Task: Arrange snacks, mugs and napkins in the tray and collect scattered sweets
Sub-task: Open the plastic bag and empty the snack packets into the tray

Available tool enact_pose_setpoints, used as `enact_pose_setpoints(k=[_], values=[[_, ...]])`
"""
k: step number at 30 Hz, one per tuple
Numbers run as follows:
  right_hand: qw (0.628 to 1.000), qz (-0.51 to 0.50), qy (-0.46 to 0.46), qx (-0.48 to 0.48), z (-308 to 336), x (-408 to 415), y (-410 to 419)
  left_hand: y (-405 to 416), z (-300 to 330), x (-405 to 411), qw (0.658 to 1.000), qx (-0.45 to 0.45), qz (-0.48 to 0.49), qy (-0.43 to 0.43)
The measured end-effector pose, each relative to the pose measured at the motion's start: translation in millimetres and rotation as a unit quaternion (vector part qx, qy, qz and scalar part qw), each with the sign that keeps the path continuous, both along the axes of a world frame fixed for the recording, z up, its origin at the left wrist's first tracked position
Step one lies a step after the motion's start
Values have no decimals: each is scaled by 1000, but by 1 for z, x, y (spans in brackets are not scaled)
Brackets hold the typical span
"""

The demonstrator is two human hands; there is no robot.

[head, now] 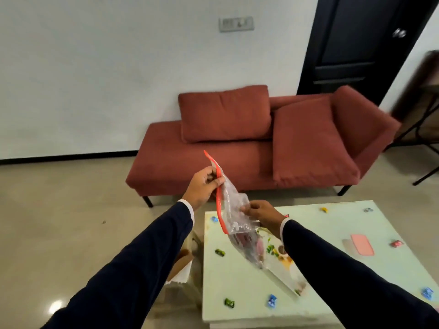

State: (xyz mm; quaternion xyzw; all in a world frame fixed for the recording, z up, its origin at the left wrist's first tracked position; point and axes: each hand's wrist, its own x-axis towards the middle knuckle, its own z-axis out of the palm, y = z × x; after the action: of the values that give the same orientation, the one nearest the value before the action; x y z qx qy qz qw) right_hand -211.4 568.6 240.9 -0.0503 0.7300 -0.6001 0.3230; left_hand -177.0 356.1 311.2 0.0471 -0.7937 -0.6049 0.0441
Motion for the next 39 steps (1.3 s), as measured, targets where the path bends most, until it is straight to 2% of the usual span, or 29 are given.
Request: enact_pose_setpoints(k=[6,8,10,13,20,29,39], values=[[993,-23,107,51,38,-33,41,47,24,-31,998,55,32,8],[980,-40,180,71,54,-45,43,56,26,-41,997,76,29,11],[968,-39,244,51,73,-53,42,63,24,-51,995,98,9,10],[967,-14,255,-4,96,-56,31,73,19,-63,987,158,-30,-12],[952,-20,300,60,93,-73,19,66,2,-89,950,291,-80,-84],[949,54,301,78,73,-108,43,85,-28,-109,961,251,-39,-108],[943,131,304,38,56,-145,126,178,-35,-118,965,235,54,-104]])
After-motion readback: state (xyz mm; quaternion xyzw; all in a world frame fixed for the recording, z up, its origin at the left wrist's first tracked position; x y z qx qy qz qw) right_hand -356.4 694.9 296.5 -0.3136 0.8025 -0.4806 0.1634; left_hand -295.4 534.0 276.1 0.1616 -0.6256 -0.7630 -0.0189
